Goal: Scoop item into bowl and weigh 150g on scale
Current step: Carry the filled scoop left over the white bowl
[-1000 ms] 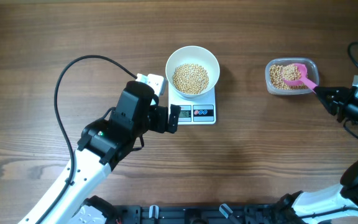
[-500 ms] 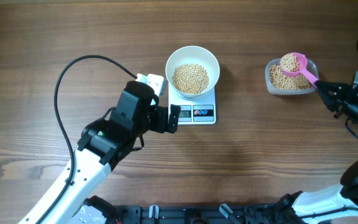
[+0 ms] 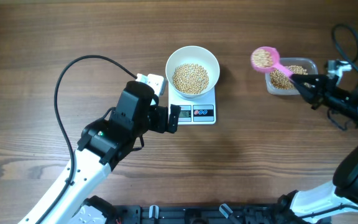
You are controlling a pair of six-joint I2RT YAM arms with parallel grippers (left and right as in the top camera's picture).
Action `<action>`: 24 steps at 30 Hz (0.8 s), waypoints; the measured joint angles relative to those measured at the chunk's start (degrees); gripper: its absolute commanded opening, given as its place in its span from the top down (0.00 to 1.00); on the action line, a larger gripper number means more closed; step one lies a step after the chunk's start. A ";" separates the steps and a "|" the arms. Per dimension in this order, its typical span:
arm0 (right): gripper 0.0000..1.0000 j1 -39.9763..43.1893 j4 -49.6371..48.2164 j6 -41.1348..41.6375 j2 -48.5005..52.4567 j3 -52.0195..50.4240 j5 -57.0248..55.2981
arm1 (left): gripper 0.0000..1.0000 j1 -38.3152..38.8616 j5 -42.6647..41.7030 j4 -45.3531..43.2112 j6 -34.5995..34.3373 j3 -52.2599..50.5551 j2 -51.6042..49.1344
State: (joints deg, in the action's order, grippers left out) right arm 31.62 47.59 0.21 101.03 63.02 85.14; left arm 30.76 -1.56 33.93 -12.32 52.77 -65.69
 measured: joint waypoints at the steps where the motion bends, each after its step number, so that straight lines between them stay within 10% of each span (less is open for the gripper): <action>1: 0.96 -0.92 -0.02 0.24 0.02 0.00 0.17 | 0.00 0.00 0.00 0.00 0.00 0.00 0.00; 12: 0.96 -13.99 -3.80 5.22 0.00 0.00 -1.42 | 0.00 0.00 0.00 0.00 0.00 0.00 0.00; 24: 0.96 -25.62 -37.09 27.56 -5.07 0.55 -10.71 | 0.00 0.00 0.00 0.02 0.00 0.00 -0.02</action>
State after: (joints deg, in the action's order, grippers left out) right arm 6.00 10.50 27.77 95.96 63.57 74.43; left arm 30.76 -1.56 33.95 -12.32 52.77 -65.71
